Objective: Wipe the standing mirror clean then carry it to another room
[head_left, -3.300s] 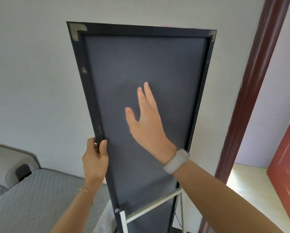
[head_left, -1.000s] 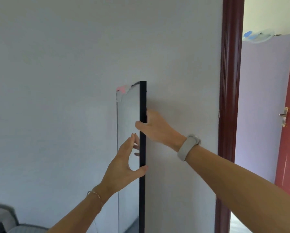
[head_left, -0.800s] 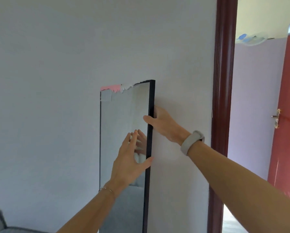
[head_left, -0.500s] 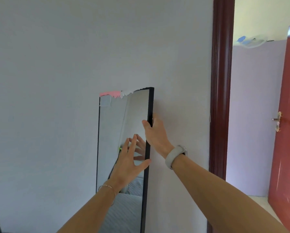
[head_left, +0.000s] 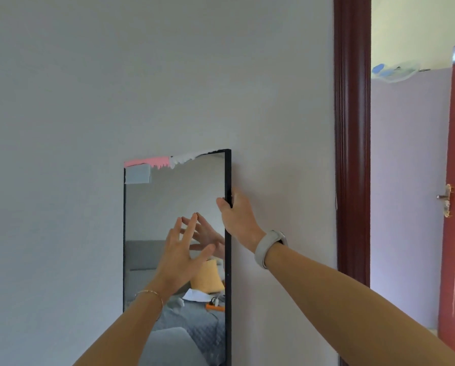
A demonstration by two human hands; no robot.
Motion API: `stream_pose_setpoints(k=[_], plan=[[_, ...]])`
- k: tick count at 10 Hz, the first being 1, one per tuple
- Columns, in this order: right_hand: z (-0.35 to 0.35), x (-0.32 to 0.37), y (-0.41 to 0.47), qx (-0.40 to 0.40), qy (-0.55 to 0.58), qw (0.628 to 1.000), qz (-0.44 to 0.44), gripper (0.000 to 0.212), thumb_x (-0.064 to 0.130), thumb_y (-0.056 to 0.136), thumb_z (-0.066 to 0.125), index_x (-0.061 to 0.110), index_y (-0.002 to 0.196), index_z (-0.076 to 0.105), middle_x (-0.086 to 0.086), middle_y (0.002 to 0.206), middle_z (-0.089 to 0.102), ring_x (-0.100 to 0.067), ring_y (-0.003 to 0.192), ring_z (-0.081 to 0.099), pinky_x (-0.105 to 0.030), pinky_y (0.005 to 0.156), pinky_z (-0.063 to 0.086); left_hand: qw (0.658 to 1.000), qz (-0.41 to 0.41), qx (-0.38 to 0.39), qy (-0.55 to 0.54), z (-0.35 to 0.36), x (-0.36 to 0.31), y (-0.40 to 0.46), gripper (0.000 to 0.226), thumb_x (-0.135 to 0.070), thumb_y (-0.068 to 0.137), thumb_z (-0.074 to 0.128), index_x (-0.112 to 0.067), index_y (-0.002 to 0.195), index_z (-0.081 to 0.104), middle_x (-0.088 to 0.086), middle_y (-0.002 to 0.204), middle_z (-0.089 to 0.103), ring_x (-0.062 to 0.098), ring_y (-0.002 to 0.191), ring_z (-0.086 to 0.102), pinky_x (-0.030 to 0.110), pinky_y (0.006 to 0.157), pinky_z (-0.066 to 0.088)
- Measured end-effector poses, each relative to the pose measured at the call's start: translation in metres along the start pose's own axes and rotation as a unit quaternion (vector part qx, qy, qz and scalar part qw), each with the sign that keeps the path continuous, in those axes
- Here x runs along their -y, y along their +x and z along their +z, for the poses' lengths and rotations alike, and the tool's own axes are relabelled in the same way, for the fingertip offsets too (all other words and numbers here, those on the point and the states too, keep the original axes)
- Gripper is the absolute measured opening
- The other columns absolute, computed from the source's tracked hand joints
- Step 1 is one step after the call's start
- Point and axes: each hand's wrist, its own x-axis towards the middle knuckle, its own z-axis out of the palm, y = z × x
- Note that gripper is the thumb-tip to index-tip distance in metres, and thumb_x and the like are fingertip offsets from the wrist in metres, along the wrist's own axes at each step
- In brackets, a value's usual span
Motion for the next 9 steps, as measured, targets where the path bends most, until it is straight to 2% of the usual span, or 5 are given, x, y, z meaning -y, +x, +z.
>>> stream_pose_setpoints(k=[2, 3, 5, 6, 9], plan=[[-0.011, -0.008, 0.023, -0.046, 0.013, 0.998, 0.03, 0.007, 0.01, 0.092, 0.042, 0.009, 0.086, 0.046, -0.003, 0.069, 0.045, -0.014, 0.063, 0.045, -0.024, 0.062, 0.038, 0.996, 0.043, -0.012, 0.077, -0.006, -0.006, 0.041, 0.084, -0.045, 0.086, 0.053, -0.028, 0.145, -0.004, 0.006, 0.157, -0.01, 0.03, 0.144, -0.005, 0.048, 0.114, 0.019], [-0.016, -0.02, 0.042, -0.043, 0.005, 0.997, 0.062, 0.03, 0.013, 0.093, 0.041, -0.003, 0.119, 0.046, -0.023, 0.114, 0.054, -0.034, 0.108, 0.052, -0.036, 0.09, 0.042, 0.994, 0.051, 0.002, 0.095, -0.006, -0.011, 0.063, 0.083, -0.046, 0.087, 0.051, -0.031, 0.144, -0.007, 0.004, 0.156, -0.013, 0.03, 0.144, -0.008, 0.048, 0.114, 0.019], [-0.031, -0.042, 0.069, -0.024, 0.033, 0.996, 0.08, 0.017, 0.014, 0.094, 0.04, 0.01, 0.109, 0.047, -0.001, 0.093, 0.052, -0.012, 0.085, 0.048, -0.025, 0.081, 0.042, 0.986, 0.04, -0.018, 0.159, 0.009, -0.026, 0.097, 0.076, -0.05, 0.09, 0.042, -0.033, 0.144, -0.008, 0.005, 0.157, -0.011, 0.031, 0.144, -0.008, 0.052, 0.115, 0.015], [-0.034, -0.046, 0.069, -0.019, 0.023, 0.996, 0.084, 0.042, 0.021, 0.094, 0.042, 0.006, 0.133, 0.038, -0.007, 0.117, 0.048, -0.017, 0.104, 0.042, -0.038, 0.099, 0.038, 0.979, 0.048, -0.055, 0.192, 0.022, -0.026, 0.099, 0.072, -0.053, 0.089, 0.038, -0.033, 0.145, -0.002, 0.007, 0.157, -0.01, 0.033, 0.143, -0.009, 0.055, 0.114, 0.011], [-0.045, -0.038, 0.052, 0.033, 0.004, 0.994, 0.102, 0.049, 0.017, 0.096, 0.037, 0.013, 0.142, 0.024, -0.01, 0.147, 0.034, -0.028, 0.136, 0.032, -0.044, 0.113, 0.028, 0.981, 0.04, -0.11, 0.155, 0.045, -0.042, 0.091, 0.071, -0.058, 0.086, 0.03, -0.032, 0.145, 0.0, 0.009, 0.157, -0.008, 0.031, 0.143, -0.012, 0.055, 0.115, 0.005]])
